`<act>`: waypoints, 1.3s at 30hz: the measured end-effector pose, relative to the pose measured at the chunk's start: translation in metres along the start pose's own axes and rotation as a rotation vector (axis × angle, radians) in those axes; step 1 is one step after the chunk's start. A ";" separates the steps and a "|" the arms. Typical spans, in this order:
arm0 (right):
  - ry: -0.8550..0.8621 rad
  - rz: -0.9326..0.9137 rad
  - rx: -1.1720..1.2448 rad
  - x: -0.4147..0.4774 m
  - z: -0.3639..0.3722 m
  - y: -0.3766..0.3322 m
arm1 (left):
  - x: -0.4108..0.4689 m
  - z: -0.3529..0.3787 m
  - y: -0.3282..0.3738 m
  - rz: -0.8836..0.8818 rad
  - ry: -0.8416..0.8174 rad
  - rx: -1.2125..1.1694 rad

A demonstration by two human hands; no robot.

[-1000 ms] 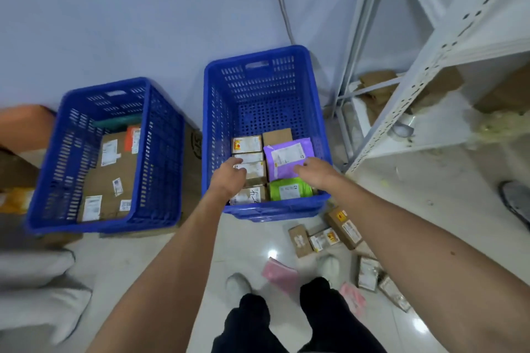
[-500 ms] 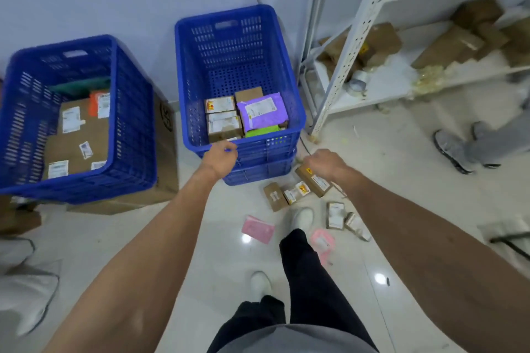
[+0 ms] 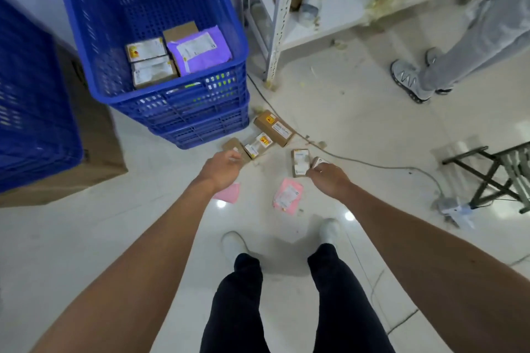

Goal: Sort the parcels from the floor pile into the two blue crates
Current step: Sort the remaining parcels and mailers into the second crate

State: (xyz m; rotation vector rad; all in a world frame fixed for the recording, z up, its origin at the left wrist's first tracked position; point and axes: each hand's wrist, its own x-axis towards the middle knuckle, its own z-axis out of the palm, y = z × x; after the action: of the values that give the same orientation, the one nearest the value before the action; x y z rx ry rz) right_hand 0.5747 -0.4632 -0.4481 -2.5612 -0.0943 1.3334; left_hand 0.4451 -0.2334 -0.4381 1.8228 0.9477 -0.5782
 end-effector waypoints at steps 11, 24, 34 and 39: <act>-0.150 0.120 0.334 0.275 0.085 0.154 | 0.244 0.241 -0.062 -0.027 -0.134 0.226; 0.080 -0.009 0.242 0.540 0.178 0.185 | 0.471 0.431 -0.136 -0.142 -0.069 -0.108; -0.016 0.027 0.392 0.504 0.171 0.154 | 0.441 0.393 -0.132 -0.186 -0.029 -0.295; -0.068 -0.013 0.492 0.428 0.146 0.126 | 0.379 0.341 -0.100 -0.145 -0.004 -0.291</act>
State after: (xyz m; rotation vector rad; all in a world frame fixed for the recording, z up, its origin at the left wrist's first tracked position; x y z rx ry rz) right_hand 0.6963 -0.4827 -0.9012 -2.1000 0.1827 1.2515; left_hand 0.5927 -0.3855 -0.9126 1.5023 1.1069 -0.5027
